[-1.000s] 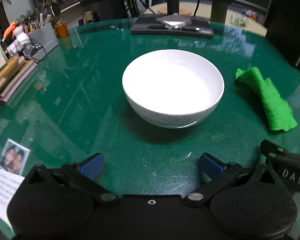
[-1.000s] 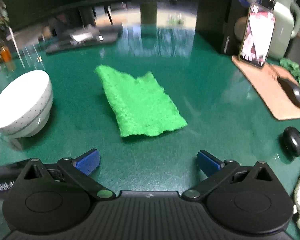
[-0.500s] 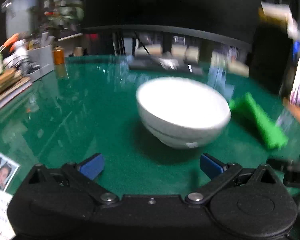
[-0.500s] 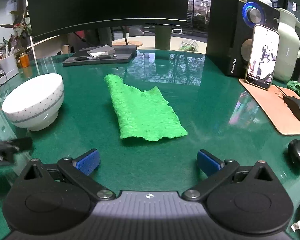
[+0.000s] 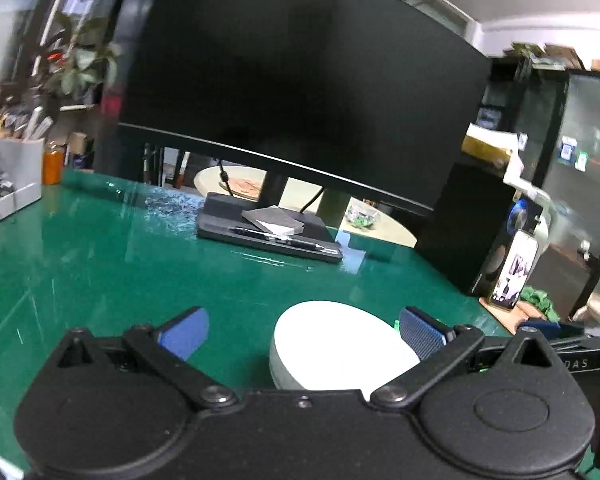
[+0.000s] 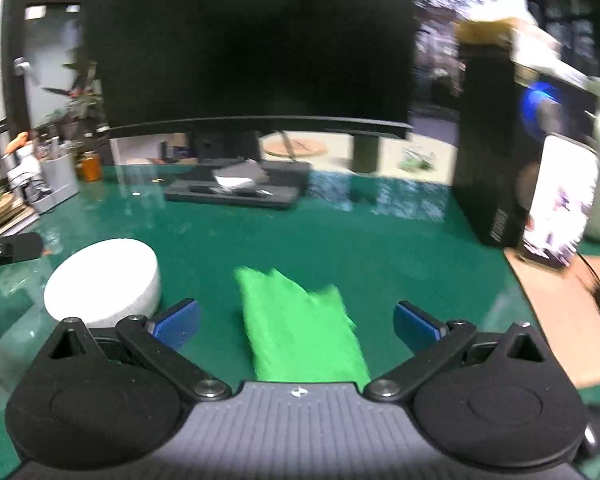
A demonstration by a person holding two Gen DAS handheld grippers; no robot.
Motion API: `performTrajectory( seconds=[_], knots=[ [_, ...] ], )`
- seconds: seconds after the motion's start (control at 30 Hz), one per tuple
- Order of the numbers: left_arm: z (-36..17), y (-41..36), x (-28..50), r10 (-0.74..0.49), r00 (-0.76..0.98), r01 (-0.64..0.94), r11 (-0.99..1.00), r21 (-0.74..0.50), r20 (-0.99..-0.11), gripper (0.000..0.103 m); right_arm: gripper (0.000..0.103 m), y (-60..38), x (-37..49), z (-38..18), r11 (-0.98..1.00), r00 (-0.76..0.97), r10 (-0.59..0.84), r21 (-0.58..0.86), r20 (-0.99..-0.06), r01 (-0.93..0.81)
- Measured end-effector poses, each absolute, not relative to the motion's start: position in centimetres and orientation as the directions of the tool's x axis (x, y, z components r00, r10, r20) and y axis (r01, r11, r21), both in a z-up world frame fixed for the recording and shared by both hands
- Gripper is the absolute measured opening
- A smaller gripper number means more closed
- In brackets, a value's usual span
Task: Clean bowl
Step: 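Grasp the green cloth with the right tool while the left tool grips the bowl rim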
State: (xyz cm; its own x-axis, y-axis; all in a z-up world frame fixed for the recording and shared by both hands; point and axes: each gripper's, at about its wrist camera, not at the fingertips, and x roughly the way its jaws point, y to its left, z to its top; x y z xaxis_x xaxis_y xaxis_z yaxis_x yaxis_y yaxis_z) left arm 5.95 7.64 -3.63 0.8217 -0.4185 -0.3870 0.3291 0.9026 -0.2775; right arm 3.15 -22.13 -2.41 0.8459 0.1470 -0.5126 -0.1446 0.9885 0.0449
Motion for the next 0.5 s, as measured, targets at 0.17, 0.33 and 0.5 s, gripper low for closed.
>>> performTrajectory(
  seconds=[0.17,0.33,0.5],
  knots=[
    [-5.0,8.6,8.0,-0.504,0.774,0.377,0.853,-0.361,-0.384,0.101,0.039,-22.0,6.8,-4.1,0.989,0.78,0.148,0.075,-0.607,-0.129],
    [-6.4,8.7,9.7,-0.552,0.711,0.382,0.823,-0.42,-0.435,0.039,0.007,-23.0,8.1,-4.9,0.987,0.74,0.156,0.134,-0.654,-0.09],
    [-6.9,8.4,11.1,-0.568,0.662,0.394,0.819,-0.418,-0.49,0.022,0.005,-26.6,6.9,-5.1,0.772,0.745,0.455,0.633,-0.487,-0.059]
  ],
)
